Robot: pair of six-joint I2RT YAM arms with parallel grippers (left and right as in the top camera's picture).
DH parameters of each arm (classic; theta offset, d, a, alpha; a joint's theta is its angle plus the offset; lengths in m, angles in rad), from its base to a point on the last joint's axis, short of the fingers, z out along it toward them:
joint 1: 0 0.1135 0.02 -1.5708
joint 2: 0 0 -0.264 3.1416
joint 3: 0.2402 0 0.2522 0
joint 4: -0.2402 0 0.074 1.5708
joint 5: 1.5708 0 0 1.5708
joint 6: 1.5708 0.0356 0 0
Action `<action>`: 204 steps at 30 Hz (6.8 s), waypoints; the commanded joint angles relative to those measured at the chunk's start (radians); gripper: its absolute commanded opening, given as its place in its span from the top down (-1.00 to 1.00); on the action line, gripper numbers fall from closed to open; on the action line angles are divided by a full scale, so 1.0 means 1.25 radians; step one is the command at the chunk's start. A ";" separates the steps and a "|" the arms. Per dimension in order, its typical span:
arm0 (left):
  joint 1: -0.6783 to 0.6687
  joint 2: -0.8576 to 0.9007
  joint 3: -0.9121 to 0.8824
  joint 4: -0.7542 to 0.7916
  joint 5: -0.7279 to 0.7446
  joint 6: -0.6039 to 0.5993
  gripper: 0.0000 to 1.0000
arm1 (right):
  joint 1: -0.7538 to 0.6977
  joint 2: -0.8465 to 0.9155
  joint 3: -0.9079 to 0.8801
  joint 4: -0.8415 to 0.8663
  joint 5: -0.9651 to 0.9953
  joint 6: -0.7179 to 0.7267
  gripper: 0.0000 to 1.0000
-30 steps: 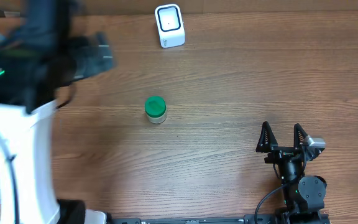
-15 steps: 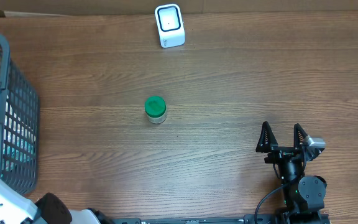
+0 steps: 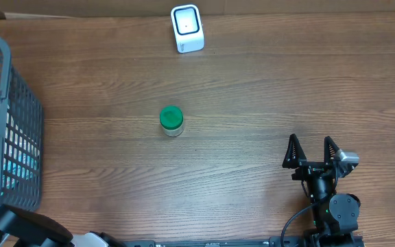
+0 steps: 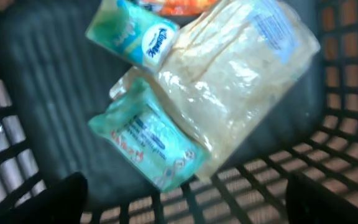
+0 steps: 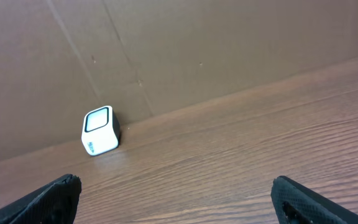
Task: Scan the item barcode
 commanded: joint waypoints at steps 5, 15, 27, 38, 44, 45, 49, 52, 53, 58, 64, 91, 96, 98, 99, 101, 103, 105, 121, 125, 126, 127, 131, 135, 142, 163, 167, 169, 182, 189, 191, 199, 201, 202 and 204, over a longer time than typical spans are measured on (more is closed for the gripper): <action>0.002 -0.006 -0.213 0.190 -0.081 0.092 -0.57 | -0.001 -0.003 -0.008 0.004 0.008 -0.003 -1.00; 0.003 -0.005 -0.305 0.345 -0.092 0.251 -0.41 | -0.001 -0.003 -0.008 0.004 0.008 -0.003 -1.00; 0.003 0.149 -0.305 0.367 -0.060 0.304 -0.42 | -0.001 -0.003 -0.008 0.004 0.008 -0.003 -1.00; 0.003 0.200 -0.290 0.366 -0.059 0.300 0.91 | -0.001 -0.003 -0.008 0.004 0.008 -0.003 -1.00; 0.003 0.196 -0.239 0.315 -0.054 0.295 0.92 | -0.001 -0.003 -0.008 0.004 0.008 -0.003 -1.00; 0.003 0.195 -0.228 0.304 -0.051 0.291 0.92 | -0.001 -0.003 -0.008 0.004 0.008 -0.003 -1.00; 0.003 0.195 -0.141 0.226 0.019 0.279 0.92 | -0.001 -0.003 -0.008 0.004 0.008 -0.003 -1.00; 0.003 0.195 -0.071 0.175 0.093 0.275 0.92 | -0.001 -0.003 -0.008 0.004 0.008 -0.003 -1.00; 0.003 0.195 -0.049 0.160 0.123 0.273 0.92 | -0.001 -0.003 -0.008 0.004 0.008 -0.003 -1.00; 0.003 0.195 0.041 0.094 0.218 0.270 0.91 | -0.001 -0.003 -0.008 0.004 0.008 -0.003 -1.00; 0.003 0.194 0.150 0.033 0.390 0.257 0.92 | -0.001 -0.003 -0.008 0.004 0.008 -0.003 -1.00; -0.795 0.068 0.440 -0.182 0.312 0.240 0.91 | -0.001 -0.003 -0.008 0.004 0.008 -0.003 -1.00; -1.031 0.211 0.440 -0.130 0.125 0.219 0.92 | -0.001 -0.003 -0.008 0.004 0.008 -0.003 -1.00; -1.093 0.272 0.440 -0.109 0.060 0.220 0.91 | -0.001 -0.003 -0.008 0.004 0.008 -0.003 -1.00; -1.129 0.316 0.440 -0.094 0.015 0.225 0.92 | -0.001 -0.003 -0.008 0.004 0.008 -0.003 -1.00; -1.179 0.400 0.440 -0.070 -0.016 0.247 0.91 | -0.001 -0.003 -0.008 0.004 0.008 -0.003 -1.00; -1.198 0.443 0.440 -0.064 -0.016 0.253 0.92 | -0.001 -0.003 -0.008 0.004 0.008 -0.003 -1.00; -1.212 0.484 0.440 -0.068 -0.018 0.253 0.89 | -0.001 -0.003 -0.008 0.004 0.008 -0.003 -1.00; -1.176 0.504 0.537 -0.175 -0.014 0.286 -0.27 | -0.001 -0.003 -0.008 0.004 0.008 -0.003 -1.00; -1.127 0.450 0.697 -0.265 -0.006 0.279 -0.27 | -0.001 -0.003 -0.008 0.004 0.008 -0.003 -1.00; -1.102 0.422 0.759 -0.295 -0.006 0.279 -0.27 | -0.001 -0.003 -0.008 0.004 0.008 -0.003 -1.00; -1.085 0.403 0.792 -0.310 -0.006 0.279 -0.29 | -0.001 -0.003 -0.008 0.004 0.008 -0.003 -0.99; -0.968 0.292 0.893 -0.359 -0.011 0.279 -0.36 | -0.001 -0.003 -0.008 0.004 0.008 -0.003 -1.00; -0.796 0.209 0.894 -0.407 -0.037 0.235 -0.38 | -0.001 -0.003 -0.008 0.004 0.008 -0.003 -1.00; -0.326 0.226 0.890 -0.455 -0.025 0.132 -0.35 | -0.001 -0.003 -0.008 0.004 0.008 -0.003 -1.00; -0.110 0.514 0.795 -0.439 -0.068 0.139 -0.38 | -0.001 -0.003 -0.008 0.004 0.008 -0.003 -1.00; -0.113 0.514 0.667 -0.379 -0.099 0.139 -0.38 | -0.001 -0.003 -0.008 0.004 0.008 -0.003 -1.00; -0.118 0.514 0.599 -0.341 -0.105 0.148 -0.38 | -0.001 -0.003 -0.008 0.004 0.008 -0.003 -0.99; -0.144 0.515 0.283 -0.068 -0.176 0.267 -0.50 | -0.001 -0.003 -0.008 0.004 0.008 -0.003 -1.00; -0.144 0.515 0.163 0.021 -0.176 0.289 -0.46 | -0.001 -0.003 -0.008 0.004 0.008 -0.003 -1.00; -0.143 0.515 0.143 0.029 -0.176 0.289 -0.18 | -0.001 -0.003 -0.008 0.004 0.008 -0.003 -1.00; -0.143 0.514 0.150 0.017 -0.159 0.277 0.21 | -0.001 -0.003 -0.008 0.004 0.008 -0.003 -1.00; -0.143 0.514 0.168 -0.001 -0.142 0.273 0.54 | -0.001 -0.003 -0.008 0.004 0.008 -0.003 -1.00; -0.143 0.514 0.180 -0.013 -0.142 0.273 0.71 | -0.001 -0.003 -0.008 0.004 0.008 -0.003 -1.00; -0.143 0.514 0.210 -0.040 -0.142 0.271 0.86 | -0.001 -0.003 -0.008 0.004 0.008 -0.003 -1.00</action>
